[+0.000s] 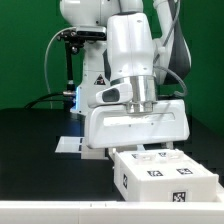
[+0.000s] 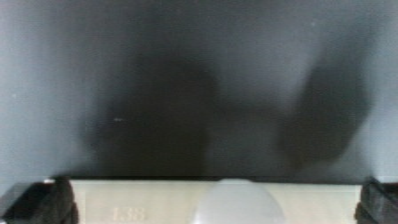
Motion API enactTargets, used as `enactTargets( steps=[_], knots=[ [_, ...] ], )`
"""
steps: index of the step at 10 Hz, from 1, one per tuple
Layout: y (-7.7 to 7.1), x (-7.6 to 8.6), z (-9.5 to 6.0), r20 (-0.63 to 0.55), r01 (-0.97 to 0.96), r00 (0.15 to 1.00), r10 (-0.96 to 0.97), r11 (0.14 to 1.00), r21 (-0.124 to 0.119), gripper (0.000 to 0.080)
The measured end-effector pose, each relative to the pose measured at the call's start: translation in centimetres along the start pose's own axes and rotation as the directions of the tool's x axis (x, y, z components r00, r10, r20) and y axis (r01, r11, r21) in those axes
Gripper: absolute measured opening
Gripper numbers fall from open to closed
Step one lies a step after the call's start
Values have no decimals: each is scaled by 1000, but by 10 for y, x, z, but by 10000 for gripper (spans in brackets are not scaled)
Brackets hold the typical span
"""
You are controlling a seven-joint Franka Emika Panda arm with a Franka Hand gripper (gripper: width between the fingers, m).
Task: Assemble cabinet
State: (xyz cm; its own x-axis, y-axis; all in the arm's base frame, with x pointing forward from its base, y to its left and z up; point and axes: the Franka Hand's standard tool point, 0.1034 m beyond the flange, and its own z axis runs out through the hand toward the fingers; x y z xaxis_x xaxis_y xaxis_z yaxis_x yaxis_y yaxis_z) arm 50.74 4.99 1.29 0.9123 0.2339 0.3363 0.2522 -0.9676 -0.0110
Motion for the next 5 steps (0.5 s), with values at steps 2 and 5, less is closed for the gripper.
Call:
enactTargets(
  steps=[2, 5],
  knots=[
    [0, 0, 0, 0, 0, 1000, 0, 1000, 0, 631],
    [0, 0, 0, 0, 0, 1000, 0, 1000, 0, 273]
  ],
)
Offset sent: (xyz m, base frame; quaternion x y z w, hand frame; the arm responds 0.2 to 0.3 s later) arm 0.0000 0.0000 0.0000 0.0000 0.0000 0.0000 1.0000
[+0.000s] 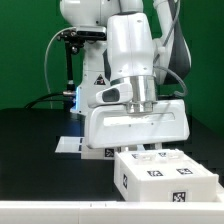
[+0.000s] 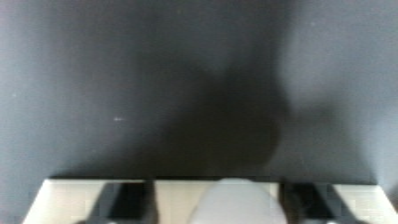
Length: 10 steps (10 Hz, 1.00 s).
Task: Assemble cabinet
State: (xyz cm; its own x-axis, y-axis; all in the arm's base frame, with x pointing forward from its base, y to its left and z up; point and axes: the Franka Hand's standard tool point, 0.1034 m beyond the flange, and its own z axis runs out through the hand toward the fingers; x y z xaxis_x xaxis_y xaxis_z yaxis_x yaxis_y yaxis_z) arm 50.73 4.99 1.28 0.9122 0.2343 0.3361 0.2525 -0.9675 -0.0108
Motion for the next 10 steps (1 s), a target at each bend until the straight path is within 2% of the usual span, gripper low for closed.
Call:
enactTargets(
  steps=[1, 2, 3, 5, 7, 10],
  knots=[
    [0, 0, 0, 0, 0, 1000, 0, 1000, 0, 218],
    [0, 0, -1, 0, -2, 1000, 2, 1000, 0, 218],
    [-3, 3, -9, 19, -47, 999, 47, 999, 0, 218],
    [-12, 18, -37, 57, -130, 990, 130, 992, -1, 218],
    [-20, 30, -50, 124, -196, 974, 192, 980, 23, 219],
    [-19, 29, -49, 126, -197, 973, 193, 980, 22, 220]
  ],
)
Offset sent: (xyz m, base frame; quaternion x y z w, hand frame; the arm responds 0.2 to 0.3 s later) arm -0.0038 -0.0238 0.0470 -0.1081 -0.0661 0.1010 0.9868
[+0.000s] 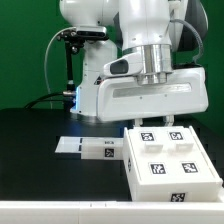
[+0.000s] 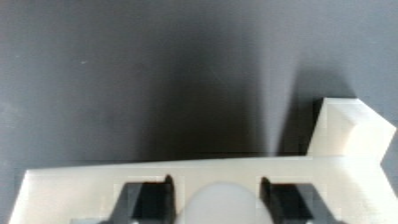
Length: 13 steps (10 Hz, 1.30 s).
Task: Assemble cabinet
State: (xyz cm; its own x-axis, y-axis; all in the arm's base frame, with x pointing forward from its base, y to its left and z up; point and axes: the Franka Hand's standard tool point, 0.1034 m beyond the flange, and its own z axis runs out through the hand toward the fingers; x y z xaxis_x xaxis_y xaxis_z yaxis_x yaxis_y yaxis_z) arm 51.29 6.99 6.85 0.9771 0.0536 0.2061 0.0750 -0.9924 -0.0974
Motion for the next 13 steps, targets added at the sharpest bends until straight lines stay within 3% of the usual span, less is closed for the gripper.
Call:
enactTargets(
  steps=[2, 3, 5, 8, 9, 11, 13],
  knots=[
    [-4, 3, -21, 99, -35, 995, 34, 999, 16, 220],
    [-5, 9, -30, 125, -42, 991, 40, 999, 10, 220],
    [-10, 19, -33, 160, -73, 984, 73, 997, -5, 220],
    [-8, 14, -31, 176, -75, 982, 75, 997, -6, 222],
    [-6, 7, -38, 255, -75, 964, 75, 997, -10, 222],
    [-2, 18, -59, 343, -81, 936, 81, 997, -14, 222],
    [-2, 19, -55, 349, -84, 933, 84, 996, -14, 222]
  ],
)
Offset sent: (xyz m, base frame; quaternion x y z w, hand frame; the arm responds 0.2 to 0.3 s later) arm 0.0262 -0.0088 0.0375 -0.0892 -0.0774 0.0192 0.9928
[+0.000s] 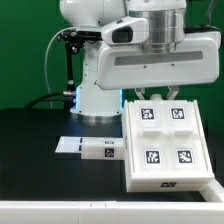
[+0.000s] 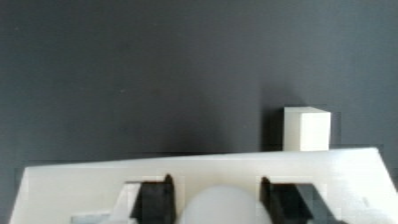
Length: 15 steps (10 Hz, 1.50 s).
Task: Assemble cabinet
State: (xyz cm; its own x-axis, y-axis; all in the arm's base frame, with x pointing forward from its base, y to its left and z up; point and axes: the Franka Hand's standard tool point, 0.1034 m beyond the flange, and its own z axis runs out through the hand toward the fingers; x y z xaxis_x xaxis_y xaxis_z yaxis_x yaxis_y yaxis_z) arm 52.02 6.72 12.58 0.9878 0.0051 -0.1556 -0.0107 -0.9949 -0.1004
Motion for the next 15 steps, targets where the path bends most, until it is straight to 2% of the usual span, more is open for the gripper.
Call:
enactTargets(
  steps=[1, 2, 3, 5, 6, 8, 9, 10, 12, 14, 15],
  knots=[
    [0, 0, 1, 2, 0, 1000, 0, 1000, 0, 222],
    [0, -7, -2, 59, -5, 998, 5, 1000, -1, 222],
    [-2, -5, -15, 159, -12, 987, 11, 1000, 4, 222],
    [-10, 28, -30, 236, -11, 972, 8, 1000, 14, 222],
    [-10, 33, -27, 209, -17, 978, 14, 1000, 15, 222],
    [-9, 30, -23, 222, -18, 975, 15, 1000, 14, 222],
    [-8, 27, -20, 278, -25, 960, 20, 1000, 13, 222],
    [-8, 32, -21, 310, -29, 950, 24, 999, 14, 222],
    [-2, 33, -21, 336, -40, 941, 32, 999, 17, 222],
    [0, 43, -14, 346, -45, 937, 35, 999, 19, 222],
    [-3, 46, -12, 351, -56, 935, 48, 998, 12, 222]
  ],
)
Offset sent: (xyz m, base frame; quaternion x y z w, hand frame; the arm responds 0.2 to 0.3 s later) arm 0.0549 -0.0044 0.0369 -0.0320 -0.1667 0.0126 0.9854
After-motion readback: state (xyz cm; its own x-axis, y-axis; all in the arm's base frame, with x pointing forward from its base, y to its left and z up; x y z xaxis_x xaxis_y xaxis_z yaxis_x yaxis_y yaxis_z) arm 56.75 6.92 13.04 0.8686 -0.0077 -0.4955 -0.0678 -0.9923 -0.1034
